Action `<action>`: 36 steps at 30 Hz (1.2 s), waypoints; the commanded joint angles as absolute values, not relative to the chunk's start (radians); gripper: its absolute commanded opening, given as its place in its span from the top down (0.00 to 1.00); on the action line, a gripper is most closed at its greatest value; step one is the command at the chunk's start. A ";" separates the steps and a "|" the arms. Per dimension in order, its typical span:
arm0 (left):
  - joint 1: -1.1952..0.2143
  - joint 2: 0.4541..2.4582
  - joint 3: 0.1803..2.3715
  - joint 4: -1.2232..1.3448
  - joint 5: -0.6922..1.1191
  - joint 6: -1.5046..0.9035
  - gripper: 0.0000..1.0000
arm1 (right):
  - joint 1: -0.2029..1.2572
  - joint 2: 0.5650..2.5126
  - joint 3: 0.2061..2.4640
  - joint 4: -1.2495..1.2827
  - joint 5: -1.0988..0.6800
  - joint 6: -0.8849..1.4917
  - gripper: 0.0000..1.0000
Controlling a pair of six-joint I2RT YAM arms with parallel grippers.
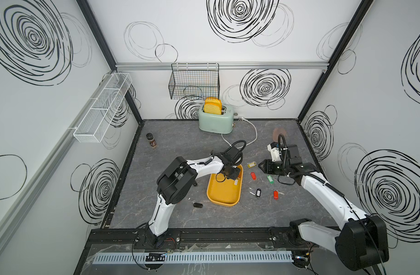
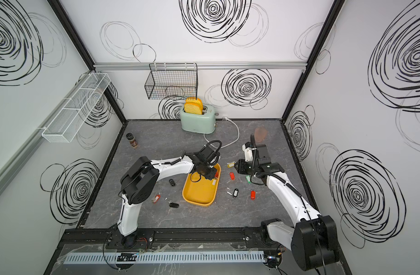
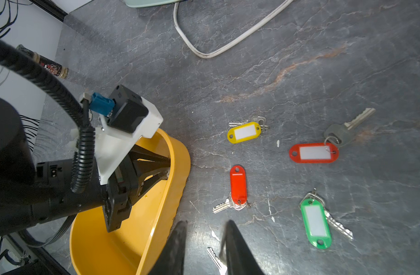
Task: Take the keys out of the storage box
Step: Pick up the key from the storage box, then place the key at the center of the board.
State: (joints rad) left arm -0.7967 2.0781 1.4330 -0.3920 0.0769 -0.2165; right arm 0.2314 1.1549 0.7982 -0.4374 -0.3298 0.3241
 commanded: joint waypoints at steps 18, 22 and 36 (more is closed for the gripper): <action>-0.754 1.795 1.428 -0.455 0.029 -0.256 1.00 | 0.248 1.183 0.810 -0.387 -0.384 0.322 0.69; -0.724 1.702 1.377 -0.466 0.018 -0.271 1.00 | 0.264 1.198 0.808 -0.372 -0.387 0.326 0.69; -0.442 1.495 1.225 -0.509 0.003 -0.262 1.00 | 0.299 1.232 0.817 -0.357 -0.376 0.337 0.69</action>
State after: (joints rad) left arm -0.4915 1.5242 1.2442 -0.5018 0.0212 -0.2695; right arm 0.2916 1.2198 0.7982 -0.3798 -0.3737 0.3290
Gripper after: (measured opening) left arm 0.050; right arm 0.308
